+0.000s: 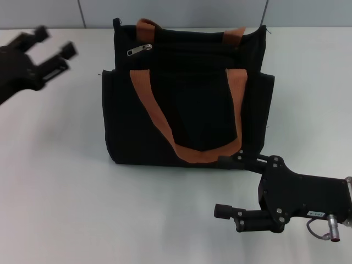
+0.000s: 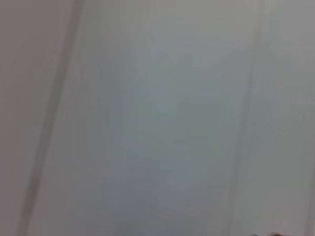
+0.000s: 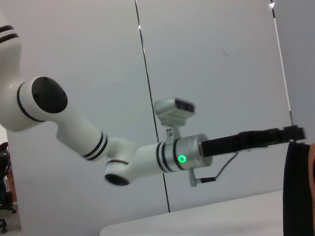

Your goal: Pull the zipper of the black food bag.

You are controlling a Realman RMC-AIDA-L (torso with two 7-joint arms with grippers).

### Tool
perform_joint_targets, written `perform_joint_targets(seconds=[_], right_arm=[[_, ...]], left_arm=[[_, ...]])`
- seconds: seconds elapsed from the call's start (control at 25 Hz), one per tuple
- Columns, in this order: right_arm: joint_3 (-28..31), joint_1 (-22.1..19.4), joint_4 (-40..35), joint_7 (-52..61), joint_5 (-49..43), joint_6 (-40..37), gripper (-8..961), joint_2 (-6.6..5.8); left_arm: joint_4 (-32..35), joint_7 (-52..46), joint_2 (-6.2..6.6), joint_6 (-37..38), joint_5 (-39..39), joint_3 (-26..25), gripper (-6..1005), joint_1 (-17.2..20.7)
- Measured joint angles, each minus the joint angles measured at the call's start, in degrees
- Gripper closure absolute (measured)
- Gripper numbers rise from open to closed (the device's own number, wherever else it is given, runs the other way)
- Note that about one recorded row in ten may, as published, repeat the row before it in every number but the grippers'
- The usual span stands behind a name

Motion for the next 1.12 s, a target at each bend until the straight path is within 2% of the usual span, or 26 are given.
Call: perform_joint_targets(seconds=[0.04,0.08,0.16,0.28,0.32,0.36,0.4,0.48,0.72,1.12], right_arm=[[0.0,0.0,0.0,0.0,0.0,0.0,117,0.00],[0.0,0.0,0.0,0.0,0.0,0.1,118,0.01],[0.1,0.0,0.2,0.0,0.0,0.2,118,0.02],[0.1,-0.1,0.7,0.0,0.0,0.2,118,0.03],[0.1,-0.1,0.8,0.0,0.0,0.2,118,0.04],[0.1,-0.1,0.8,0.0,0.1,0.2,118,0.04],[0.1,-0.1,0.9,0.0,0.1,0.2,118,0.03],[0.2,-0.1,0.9,0.0,0.1,0.3,118,0.03],[0.3,0.0,1.2,-0.2,0.1,0.3,118,0.03],[0.6,0.0,2.4,-1.6,0.2,0.3,118,0.03]], left_arm=[[1.7,-1.3,0.19,-1.4,1.0,4.9,203,-1.6],[1.7,-1.3,0.19,-1.4,1.0,4.9,203,-1.6],[4.9,-3.0,-0.30,-3.0,2.4,9.3,203,-2.5],[4.9,-3.0,-0.30,-3.0,2.4,9.3,203,-2.5],[9.7,-3.7,-1.89,-4.5,4.4,13.9,203,-2.7],[9.7,-3.7,-1.89,-4.5,4.4,13.9,203,-2.7],[11.8,-4.4,-2.28,-5.2,5.4,16.5,203,-2.8],[14.2,-7.4,-2.07,-5.7,7.2,20.0,203,-3.5],[17.3,-10.1,-2.39,-5.3,9.1,21.6,203,-4.6],[17.4,-11.8,-2.65,-6.0,9.0,21.7,216,-5.6]])
